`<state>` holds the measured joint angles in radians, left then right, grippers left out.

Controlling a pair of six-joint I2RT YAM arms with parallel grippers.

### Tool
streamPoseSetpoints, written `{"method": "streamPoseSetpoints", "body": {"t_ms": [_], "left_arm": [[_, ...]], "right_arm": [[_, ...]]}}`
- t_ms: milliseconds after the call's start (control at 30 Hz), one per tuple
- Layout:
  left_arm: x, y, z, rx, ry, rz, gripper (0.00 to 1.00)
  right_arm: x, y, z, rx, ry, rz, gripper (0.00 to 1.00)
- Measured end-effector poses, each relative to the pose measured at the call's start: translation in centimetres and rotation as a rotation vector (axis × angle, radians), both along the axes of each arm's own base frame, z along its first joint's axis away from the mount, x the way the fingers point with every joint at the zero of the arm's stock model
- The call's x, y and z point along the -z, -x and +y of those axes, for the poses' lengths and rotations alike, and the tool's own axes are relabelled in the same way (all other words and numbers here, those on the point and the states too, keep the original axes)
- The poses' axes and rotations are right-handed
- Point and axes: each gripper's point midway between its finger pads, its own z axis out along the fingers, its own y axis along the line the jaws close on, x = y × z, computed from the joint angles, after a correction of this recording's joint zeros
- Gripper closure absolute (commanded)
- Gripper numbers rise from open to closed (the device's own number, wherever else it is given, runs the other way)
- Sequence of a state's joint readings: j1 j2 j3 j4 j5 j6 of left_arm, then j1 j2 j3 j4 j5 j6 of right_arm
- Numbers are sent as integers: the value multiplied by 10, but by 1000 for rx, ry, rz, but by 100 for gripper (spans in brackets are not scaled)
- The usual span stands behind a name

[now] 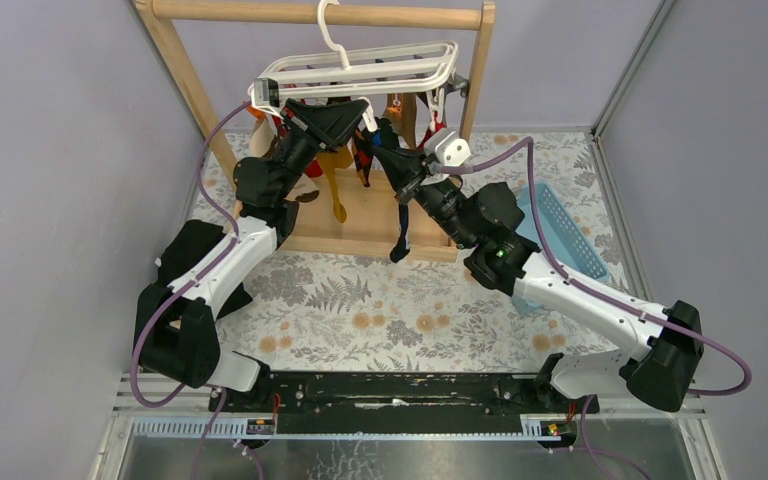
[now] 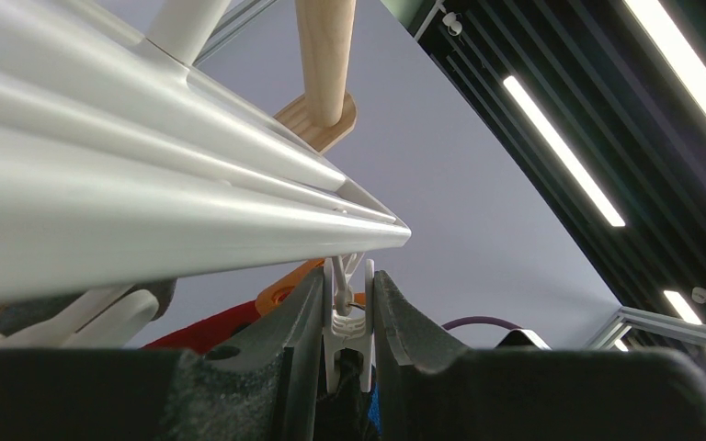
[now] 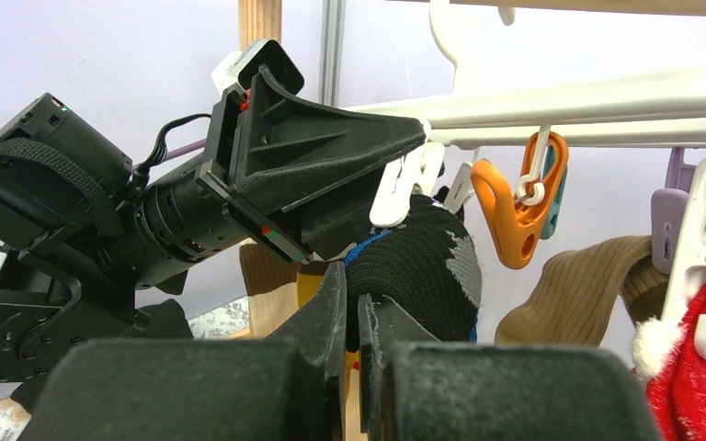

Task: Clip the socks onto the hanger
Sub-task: Clamp the sock onto the hanger.

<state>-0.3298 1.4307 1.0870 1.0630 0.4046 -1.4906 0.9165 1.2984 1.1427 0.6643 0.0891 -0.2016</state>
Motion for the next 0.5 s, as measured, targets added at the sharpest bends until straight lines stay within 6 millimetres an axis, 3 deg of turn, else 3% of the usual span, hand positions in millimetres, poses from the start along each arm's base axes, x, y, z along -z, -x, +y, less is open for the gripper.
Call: {"method": "streamPoseSetpoints", "body": {"t_ms": [100, 200, 500], "left_arm": [[0, 0, 0, 1, 1, -1, 100], [0, 0, 0, 2, 2, -3, 83], [2, 1, -2, 19, 3, -8, 53]], "right_arm": [[-1, 0, -1, 0, -1, -1, 100], [-1, 0, 0, 0, -1, -1, 100], [-1, 0, 0, -1, 0, -1, 100]]}}
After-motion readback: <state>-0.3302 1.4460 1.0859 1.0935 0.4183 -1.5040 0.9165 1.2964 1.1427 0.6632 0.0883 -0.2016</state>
